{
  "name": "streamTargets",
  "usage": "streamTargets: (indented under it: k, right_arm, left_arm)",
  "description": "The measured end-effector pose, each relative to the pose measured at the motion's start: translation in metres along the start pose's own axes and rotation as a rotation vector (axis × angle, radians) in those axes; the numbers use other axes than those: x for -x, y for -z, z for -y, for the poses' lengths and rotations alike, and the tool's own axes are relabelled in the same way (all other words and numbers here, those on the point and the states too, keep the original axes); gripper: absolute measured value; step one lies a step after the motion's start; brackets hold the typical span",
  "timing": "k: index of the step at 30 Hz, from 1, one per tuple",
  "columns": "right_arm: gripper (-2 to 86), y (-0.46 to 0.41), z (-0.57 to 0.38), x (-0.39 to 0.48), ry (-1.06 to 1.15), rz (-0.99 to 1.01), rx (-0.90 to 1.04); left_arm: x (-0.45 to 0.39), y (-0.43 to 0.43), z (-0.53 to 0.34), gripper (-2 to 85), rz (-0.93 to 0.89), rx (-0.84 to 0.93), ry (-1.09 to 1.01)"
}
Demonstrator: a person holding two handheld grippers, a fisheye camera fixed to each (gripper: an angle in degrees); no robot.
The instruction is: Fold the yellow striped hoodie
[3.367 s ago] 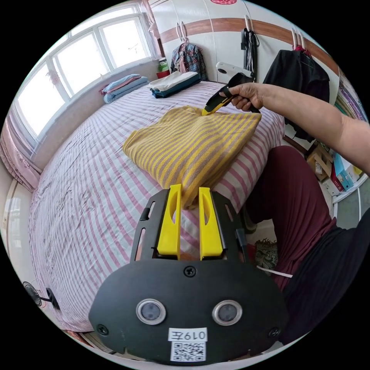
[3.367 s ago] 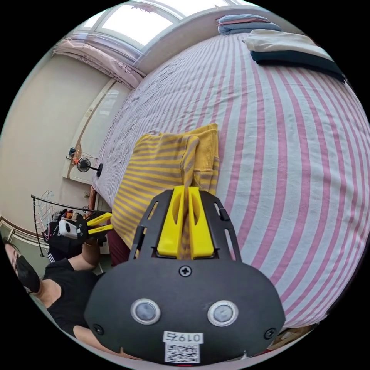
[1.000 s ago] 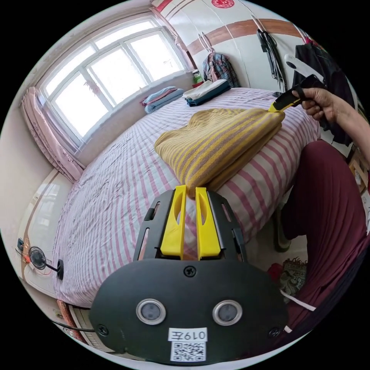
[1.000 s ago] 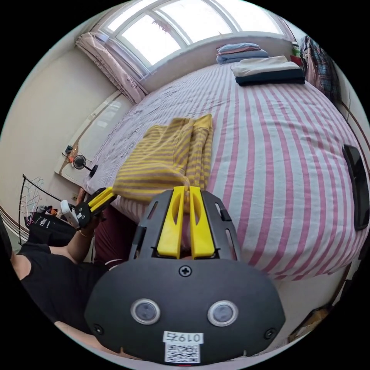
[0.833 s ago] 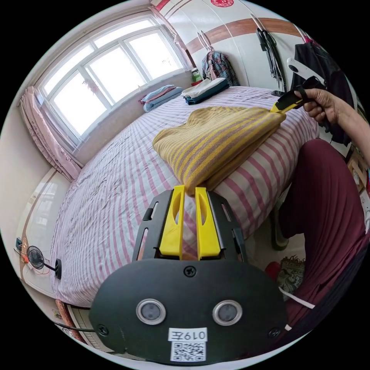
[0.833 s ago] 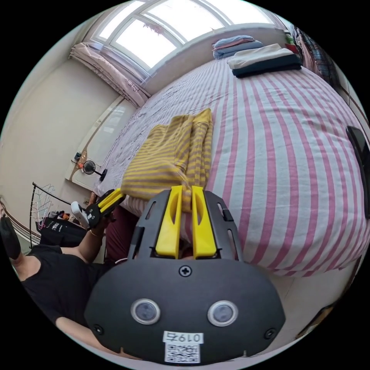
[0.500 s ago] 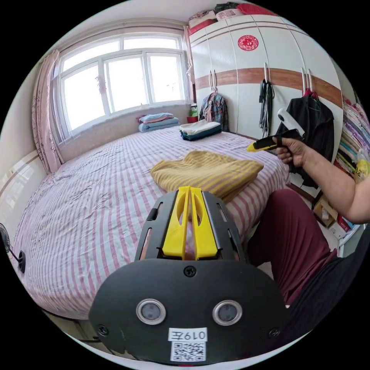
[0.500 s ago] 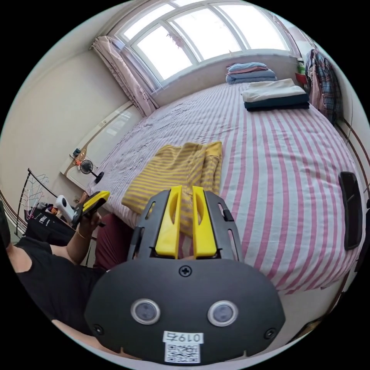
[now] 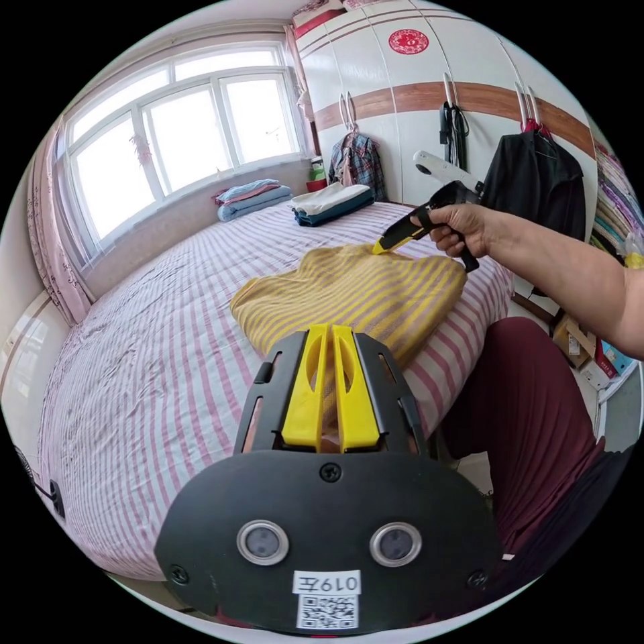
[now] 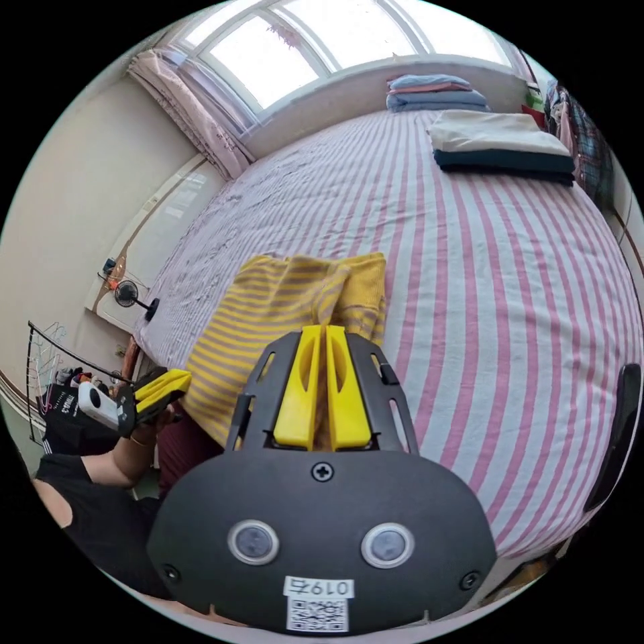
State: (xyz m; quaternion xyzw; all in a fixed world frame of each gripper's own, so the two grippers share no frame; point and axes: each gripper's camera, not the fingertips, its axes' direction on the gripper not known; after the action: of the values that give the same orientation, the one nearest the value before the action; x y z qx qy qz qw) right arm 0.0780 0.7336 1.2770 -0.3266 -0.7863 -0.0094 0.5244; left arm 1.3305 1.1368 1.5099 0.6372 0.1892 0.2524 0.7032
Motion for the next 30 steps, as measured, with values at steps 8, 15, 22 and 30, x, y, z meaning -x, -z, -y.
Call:
streamTargets:
  k: [8,15,22,30]
  right_arm:
    - [0.9,-0.043,-0.015,0.009,-0.044,0.007,0.004]
    - [3.7,-0.036,-0.048,0.032,-0.064,0.1,-0.074]
    - [-0.3,-0.069,-0.094,0.142,0.206,-0.028,0.059]
    - [3.5,-0.083,-0.196,0.288,0.557,-0.107,-0.238]
  left_arm:
    - [0.023,-0.031,0.008,0.8,-0.006,0.02,0.018]
    - [0.055,-0.054,0.017,0.6,-0.009,0.001,0.002]
    - [0.087,-0.088,0.037,0.9,0.026,0.119,-0.063]
    - [0.243,-0.102,0.075,4.2,-0.117,-0.054,0.211]
